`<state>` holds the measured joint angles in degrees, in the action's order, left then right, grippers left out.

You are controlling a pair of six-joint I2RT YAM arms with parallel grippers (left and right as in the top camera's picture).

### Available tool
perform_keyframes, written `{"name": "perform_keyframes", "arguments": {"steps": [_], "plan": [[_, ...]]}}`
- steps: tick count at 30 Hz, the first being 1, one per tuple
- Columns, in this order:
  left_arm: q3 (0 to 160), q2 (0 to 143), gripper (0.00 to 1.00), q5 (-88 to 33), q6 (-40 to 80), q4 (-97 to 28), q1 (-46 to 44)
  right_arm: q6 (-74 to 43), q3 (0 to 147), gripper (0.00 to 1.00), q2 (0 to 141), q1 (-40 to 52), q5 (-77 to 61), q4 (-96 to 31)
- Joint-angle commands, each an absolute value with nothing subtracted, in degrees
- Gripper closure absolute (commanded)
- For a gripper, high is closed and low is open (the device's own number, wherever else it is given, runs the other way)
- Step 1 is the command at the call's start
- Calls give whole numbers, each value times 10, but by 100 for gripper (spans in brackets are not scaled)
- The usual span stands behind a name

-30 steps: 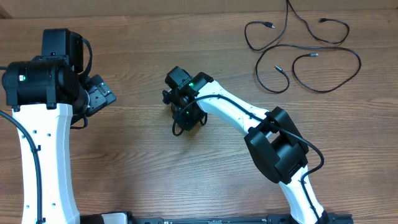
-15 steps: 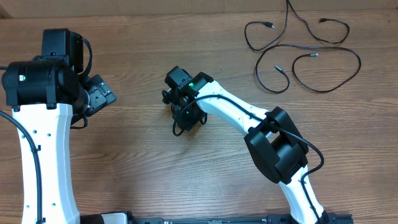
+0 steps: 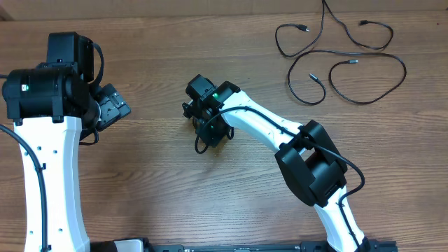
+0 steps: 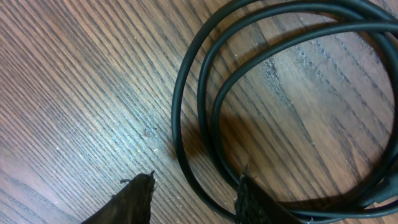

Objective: Untangle cables
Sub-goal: 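Grasp the small coiled cable with the right gripper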

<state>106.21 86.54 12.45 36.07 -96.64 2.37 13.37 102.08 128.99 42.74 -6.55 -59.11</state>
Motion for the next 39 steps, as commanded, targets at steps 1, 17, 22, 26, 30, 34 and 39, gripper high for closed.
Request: {"name": "perform_keyframes", "arguments": {"steps": [1,17,22,26,30,34,39], "plan": [[1061,869,1,122,358,-966,26,138,1019,59,1291,434,-60,-586],[1061,869,0,122,358,-967,26,136,1019,71,1314,448,-60,-577],[1061,869,0,122,358,-966,26,135,1022,91,1316,448,-60,-577],[1061,869,0,121,358,-962,26,133,1033,96,1316,448,-60,-586],[1061,869,1,121,358,-959,26,131,1061,96,1314,448,-60,-612],[1061,869,1,120,358,-958,26,92,1118,96,1307,448,-60,-647],[1061,869,0,120,358,-958,26,52,1168,96,1293,446,-60,-675]]}}
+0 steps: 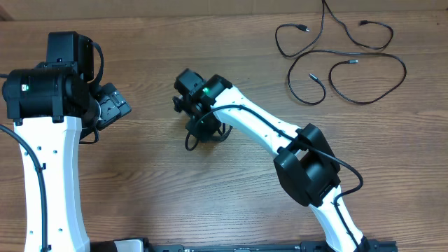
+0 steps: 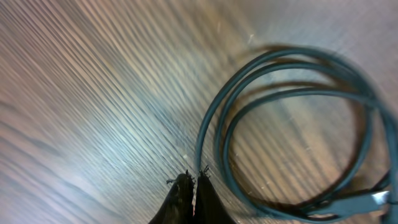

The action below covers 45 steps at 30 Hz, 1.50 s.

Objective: Untangle cables
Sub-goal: 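Grasp the small coiled cable with the right gripper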

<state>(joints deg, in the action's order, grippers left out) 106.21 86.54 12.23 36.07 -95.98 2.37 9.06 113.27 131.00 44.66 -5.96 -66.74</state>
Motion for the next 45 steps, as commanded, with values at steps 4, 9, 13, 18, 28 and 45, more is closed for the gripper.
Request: {"name": "perform_keyframes", "arguments": {"steps": [4,9,13,18,28,45], "plan": [[1061,869,0,120,358,-958,26,26,1185,96,1281,446,-61,-680],[1061,869,1,120,358,-958,26,26,1178,66,1280,446,-41,-691],[1061,869,0,120,358,-960,26,60,1143,58,1280,447,-39,-685],[1061,869,0,120,358,-960,26,61,1070,56,1280,447,-37,-632],[1061,869,0,120,358,-959,26,80,1007,57,1280,453,-35,-586],[1061,869,1,120,358,-958,26,73,1039,93,1279,457,-32,-597]]}}
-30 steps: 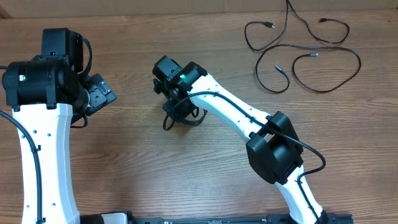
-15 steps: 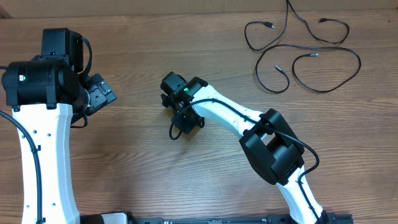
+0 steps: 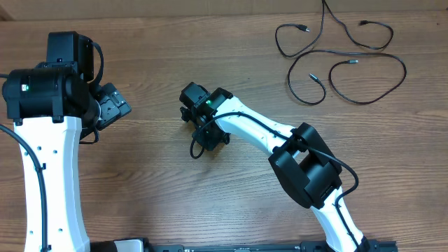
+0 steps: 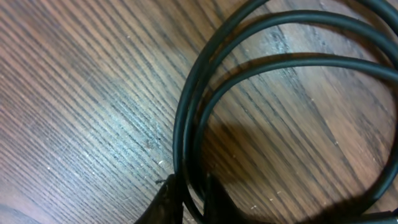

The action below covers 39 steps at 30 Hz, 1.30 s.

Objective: Untangle cables
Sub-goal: 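Grasp the small coiled cable with the right gripper, then lift the coil up and toward the left gripper with the right gripper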

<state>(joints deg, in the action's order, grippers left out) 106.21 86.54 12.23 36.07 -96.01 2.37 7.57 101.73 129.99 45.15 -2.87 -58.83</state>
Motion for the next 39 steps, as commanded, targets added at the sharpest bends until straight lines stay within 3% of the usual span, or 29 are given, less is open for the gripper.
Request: {"name": "perform_keyframes", "arguments": {"steps": [1,12,19,27,39], "plan": [[1061,869,1,120,358,-958,26,73,1048,95,1279,457,-32,-604],[1061,869,0,89,353,-958,26,-67,1236,96,1262,450,-33,-720],[1061,869,0,-6,253,-948,26,-155,1342,96,1213,416,-130,-755],[1061,869,0,-176,135,-933,26,-182,1359,96,1166,338,-356,-747],[1061,869,0,-349,79,-892,26,-210,1358,96,1166,299,-447,-758]]}}
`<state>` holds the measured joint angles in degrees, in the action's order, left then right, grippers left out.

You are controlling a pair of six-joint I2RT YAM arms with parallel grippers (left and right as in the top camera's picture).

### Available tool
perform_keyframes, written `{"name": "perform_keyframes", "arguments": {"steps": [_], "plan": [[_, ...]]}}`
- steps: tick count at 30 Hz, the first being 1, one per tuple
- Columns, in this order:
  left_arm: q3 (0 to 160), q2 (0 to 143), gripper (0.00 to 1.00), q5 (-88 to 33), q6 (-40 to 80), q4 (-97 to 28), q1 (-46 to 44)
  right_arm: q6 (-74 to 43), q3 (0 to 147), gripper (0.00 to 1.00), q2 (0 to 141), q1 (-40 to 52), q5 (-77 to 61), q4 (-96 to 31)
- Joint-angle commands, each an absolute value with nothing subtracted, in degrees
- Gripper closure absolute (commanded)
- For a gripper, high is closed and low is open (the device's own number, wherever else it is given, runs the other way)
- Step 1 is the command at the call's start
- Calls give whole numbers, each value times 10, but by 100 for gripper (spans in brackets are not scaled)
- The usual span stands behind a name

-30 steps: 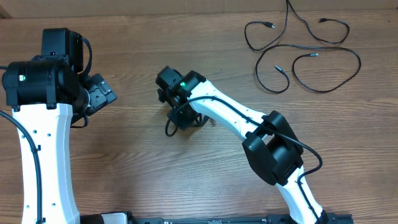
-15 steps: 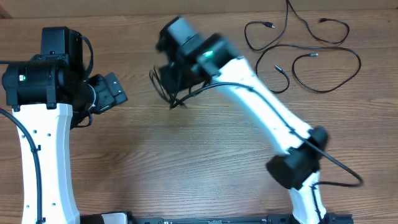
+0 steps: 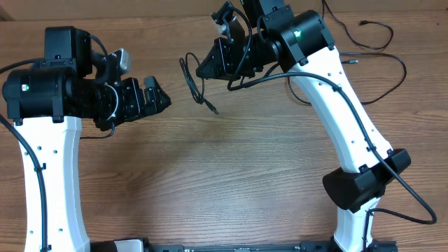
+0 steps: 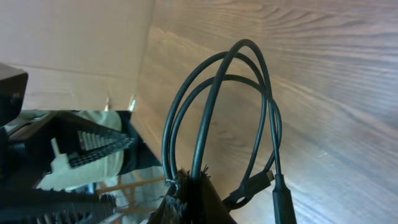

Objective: Untangle cables
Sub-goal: 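Lift the coil up and toward the left gripper with the right gripper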

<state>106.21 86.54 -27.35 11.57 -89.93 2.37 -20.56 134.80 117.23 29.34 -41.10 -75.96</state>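
Note:
A small coil of black cable [image 3: 189, 84] hangs in the air above the table's far middle, its plug end [image 3: 213, 109] dangling lowest. My right gripper [image 3: 201, 71] is shut on the coil's strands; in the right wrist view the loops [image 4: 247, 42] rise from the shut fingertips [image 4: 189, 180], with two connectors [image 4: 264, 180] beside them. My left gripper [image 3: 161, 98] points right at the coil from a short way off, fingers apart and holding nothing. Its toothed finger [image 4: 93, 142] shows in the right wrist view.
More black cables [image 3: 350, 66] lie looped and crossed on the far right of the wooden table [image 3: 210, 182]. The right arm's own cable [image 3: 266, 78] hangs under its wrist. The left arm's white column [image 3: 49, 182] stands at the left.
My right gripper was shut on the coil down on the table's middle. Now it is raised toward the far edge with the coil hanging from it. My left gripper has turned toward the coil.
My right gripper stood open with its fingers at the coil lying on the table. Then it was shut beside the coil's edge, a little to the left. Then it was shut on the strands. Now the coil hangs off the table, with the left gripper facing it.

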Motion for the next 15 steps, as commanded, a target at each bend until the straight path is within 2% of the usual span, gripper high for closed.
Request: {"name": "perform_keyframes", "arguments": {"steps": [1,12,15], "plan": [[1061,869,0,-357,79,-886,26,-210,1358,96,1166,303,-447,-759],[1061,869,2,-326,109,-845,26,-210,1358,96,1166,313,-544,-751],[1061,869,8,-326,124,-830,26,-210,1358,96,1166,313,-557,-752]]}}
